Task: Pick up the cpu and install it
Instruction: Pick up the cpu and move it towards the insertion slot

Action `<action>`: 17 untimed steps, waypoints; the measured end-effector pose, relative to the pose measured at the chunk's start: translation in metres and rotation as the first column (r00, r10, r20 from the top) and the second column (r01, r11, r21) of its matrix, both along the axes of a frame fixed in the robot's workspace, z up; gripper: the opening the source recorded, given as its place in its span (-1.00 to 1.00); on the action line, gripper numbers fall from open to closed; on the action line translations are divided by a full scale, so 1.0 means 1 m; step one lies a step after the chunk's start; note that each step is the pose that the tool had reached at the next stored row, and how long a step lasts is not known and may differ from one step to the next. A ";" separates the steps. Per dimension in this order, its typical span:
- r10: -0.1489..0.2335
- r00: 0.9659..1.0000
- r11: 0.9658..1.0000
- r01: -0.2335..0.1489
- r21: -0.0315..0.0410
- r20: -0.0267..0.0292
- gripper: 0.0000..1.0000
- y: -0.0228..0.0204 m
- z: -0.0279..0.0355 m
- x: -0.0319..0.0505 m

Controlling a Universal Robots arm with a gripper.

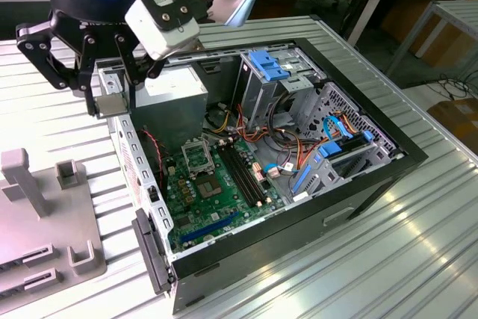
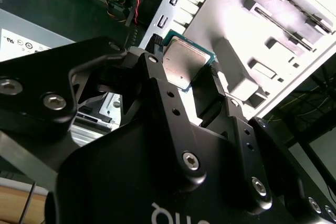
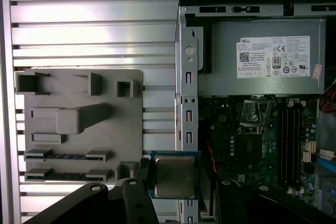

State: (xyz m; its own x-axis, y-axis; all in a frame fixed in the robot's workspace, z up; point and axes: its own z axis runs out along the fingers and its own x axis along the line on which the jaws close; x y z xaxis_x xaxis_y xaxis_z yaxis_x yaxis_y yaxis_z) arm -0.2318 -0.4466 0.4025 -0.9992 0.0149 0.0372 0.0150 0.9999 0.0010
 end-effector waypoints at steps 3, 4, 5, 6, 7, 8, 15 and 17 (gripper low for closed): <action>0.000 1.000 1.000 0.000 0.000 0.000 -0.05 0.0000 0.0000 0.0041; 0.000 1.000 1.000 0.000 0.000 0.000 -0.05 0.0000 0.0000 0.0058; 0.000 1.000 1.000 0.000 0.000 0.000 -0.05 0.0000 0.0000 0.0071; 0.000 1.000 1.000 0.000 0.000 0.000 -0.05 0.0000 0.0000 0.0080; 0.000 1.000 1.000 0.000 0.000 0.000 -0.05 0.0000 0.0000 0.0087; 0.000 1.000 1.000 0.000 0.000 0.000 -0.05 0.0000 0.0000 0.0094; 0.000 1.000 1.000 0.000 0.000 0.000 -0.05 0.0000 0.0000 0.0173; 0.000 1.000 1.000 0.000 0.000 0.000 -0.05 0.0000 0.0000 0.0195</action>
State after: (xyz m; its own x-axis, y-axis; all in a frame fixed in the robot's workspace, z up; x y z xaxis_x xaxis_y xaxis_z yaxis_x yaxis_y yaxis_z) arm -0.2123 -0.4466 0.4025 -0.9992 0.0149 0.0372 0.0150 0.9999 0.0010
